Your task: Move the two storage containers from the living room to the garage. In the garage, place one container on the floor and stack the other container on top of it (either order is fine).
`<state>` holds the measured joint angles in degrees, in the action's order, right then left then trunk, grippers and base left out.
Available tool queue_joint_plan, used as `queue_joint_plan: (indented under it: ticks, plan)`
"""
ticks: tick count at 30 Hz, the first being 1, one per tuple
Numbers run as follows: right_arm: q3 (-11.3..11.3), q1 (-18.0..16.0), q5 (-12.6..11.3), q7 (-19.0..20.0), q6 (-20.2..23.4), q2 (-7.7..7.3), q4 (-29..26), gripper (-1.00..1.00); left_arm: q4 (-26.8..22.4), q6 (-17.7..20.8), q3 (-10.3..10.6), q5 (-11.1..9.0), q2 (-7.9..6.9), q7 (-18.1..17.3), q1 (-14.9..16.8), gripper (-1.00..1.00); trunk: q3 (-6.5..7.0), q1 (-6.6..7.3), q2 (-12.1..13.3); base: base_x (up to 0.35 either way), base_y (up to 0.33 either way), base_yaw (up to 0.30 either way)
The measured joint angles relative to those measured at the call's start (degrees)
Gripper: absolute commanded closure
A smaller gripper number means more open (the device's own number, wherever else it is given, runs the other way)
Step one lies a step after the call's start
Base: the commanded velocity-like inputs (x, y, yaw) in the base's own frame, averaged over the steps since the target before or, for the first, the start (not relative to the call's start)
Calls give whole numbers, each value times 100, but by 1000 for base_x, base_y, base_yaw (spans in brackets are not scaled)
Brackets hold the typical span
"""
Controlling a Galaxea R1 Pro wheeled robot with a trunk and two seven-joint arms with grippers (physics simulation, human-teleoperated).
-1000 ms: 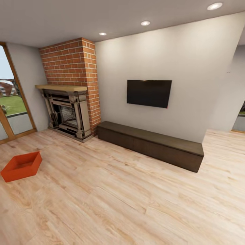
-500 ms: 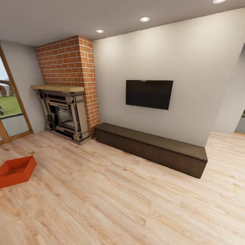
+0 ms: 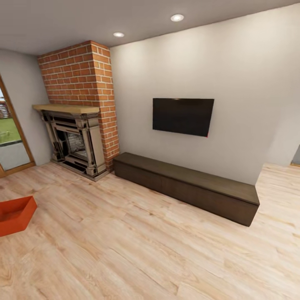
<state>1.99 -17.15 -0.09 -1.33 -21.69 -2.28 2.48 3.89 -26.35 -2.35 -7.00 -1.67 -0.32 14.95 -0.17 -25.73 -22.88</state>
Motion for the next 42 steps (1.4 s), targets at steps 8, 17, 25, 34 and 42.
queue_joint_plan:
  ticks: [8,17,25,34,42]
  plan:
    - [0,0,0,1,1,-1,0,-100,0,-1,0,1,0,0,0,-100,0,0,0,323,9,1]
    - [0,-1,0,-1,1,-1,1,-100,-1,-1,0,0,-1,-1,-1,-100,0,0,0,322,102,193]
    - [0,-1,0,-1,0,-1,0,-100,-1,0,0,1,0,0,0,-100,0,0,0,322,4,202]
    - [0,0,0,0,0,0,0,-100,0,0,0,1,-1,0,0,-100,0,0,0,322,0,10]
    - [0,0,0,1,0,-1,0,-100,0,0,0,4,-2,0,0,-100,0,0,0,323,0,0]
